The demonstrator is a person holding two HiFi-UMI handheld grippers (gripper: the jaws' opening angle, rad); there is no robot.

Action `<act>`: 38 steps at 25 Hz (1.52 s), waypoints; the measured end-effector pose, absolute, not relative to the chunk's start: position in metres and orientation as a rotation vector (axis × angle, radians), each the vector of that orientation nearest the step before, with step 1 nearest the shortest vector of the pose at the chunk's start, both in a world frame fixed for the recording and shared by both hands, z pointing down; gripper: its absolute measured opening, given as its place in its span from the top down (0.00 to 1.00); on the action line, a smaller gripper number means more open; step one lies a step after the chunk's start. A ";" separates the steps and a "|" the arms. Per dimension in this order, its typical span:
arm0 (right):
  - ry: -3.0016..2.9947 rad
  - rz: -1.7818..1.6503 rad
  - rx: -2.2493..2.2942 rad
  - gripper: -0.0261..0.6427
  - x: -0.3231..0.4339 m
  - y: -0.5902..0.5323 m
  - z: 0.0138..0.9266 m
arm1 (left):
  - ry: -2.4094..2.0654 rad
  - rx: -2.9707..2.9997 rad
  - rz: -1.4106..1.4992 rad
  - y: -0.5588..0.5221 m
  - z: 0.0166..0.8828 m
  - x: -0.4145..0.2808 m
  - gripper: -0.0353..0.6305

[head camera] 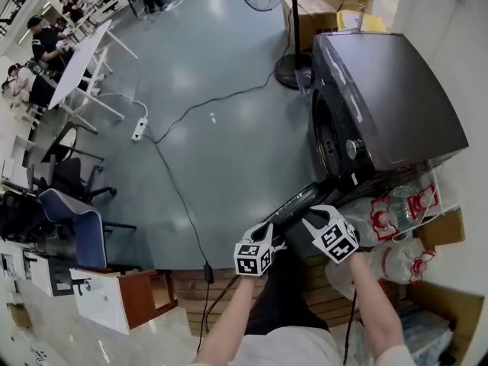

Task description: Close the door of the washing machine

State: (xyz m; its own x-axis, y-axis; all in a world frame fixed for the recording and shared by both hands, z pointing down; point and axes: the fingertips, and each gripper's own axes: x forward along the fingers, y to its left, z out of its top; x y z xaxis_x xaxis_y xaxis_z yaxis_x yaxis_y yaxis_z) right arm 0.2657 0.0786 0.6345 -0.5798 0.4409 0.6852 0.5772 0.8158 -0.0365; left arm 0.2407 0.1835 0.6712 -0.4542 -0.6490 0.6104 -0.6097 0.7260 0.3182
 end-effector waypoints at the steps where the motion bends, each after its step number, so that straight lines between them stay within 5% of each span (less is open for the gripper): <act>1: -2.248 -0.316 -0.788 0.79 0.263 0.082 0.638 | -2.184 0.953 -0.066 0.184 0.671 0.239 0.94; 10: -2.039 -0.668 -1.031 0.62 0.236 0.093 0.671 | -2.154 1.013 -0.039 0.184 0.674 0.224 0.94; 38: -2.062 -0.496 -1.046 0.72 0.146 0.109 0.681 | -2.186 1.320 0.189 0.172 0.646 0.096 0.88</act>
State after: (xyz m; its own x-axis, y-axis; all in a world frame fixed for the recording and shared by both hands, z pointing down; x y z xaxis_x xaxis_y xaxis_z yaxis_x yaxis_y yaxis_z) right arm 0.1465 0.1090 0.6808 -0.3779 0.5139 0.7701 0.8078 0.5894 0.0030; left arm 0.0959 0.1719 0.6458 -0.3484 -0.7673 0.5383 -0.8483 0.5024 0.1671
